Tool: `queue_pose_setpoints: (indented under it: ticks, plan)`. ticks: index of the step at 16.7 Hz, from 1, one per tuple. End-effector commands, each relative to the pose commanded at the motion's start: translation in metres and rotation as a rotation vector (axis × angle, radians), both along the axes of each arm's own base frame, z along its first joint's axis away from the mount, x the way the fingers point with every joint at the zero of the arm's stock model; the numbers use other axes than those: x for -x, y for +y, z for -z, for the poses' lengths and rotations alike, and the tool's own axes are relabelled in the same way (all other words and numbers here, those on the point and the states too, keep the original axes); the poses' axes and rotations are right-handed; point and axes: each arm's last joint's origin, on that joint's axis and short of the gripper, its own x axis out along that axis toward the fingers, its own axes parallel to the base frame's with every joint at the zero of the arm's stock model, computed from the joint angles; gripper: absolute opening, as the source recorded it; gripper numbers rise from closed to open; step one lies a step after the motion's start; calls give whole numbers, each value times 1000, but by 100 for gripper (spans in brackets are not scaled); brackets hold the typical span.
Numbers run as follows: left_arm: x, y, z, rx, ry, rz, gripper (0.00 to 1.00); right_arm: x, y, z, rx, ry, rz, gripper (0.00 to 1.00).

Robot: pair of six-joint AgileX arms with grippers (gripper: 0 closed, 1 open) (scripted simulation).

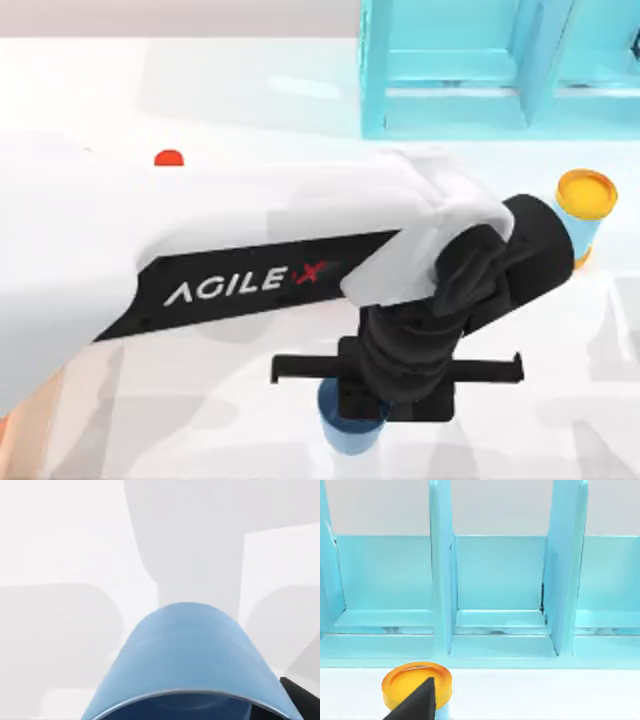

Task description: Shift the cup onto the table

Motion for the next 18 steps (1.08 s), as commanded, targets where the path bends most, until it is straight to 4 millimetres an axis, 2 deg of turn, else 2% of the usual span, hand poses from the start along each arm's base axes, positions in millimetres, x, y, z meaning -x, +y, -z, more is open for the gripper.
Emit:
queue_pose_setpoints:
  ticks: [2, 5, 18]
  plan:
    - [0, 1, 8, -4, 1, 0, 0, 0, 0, 0, 0, 0, 0, 100]
    - [0, 1, 8, -4, 1, 0, 0, 0, 0, 0, 0, 0, 0, 100]
    - [0, 1, 8, -4, 1, 0, 98, 0, 0, 0, 0, 0, 0, 100]
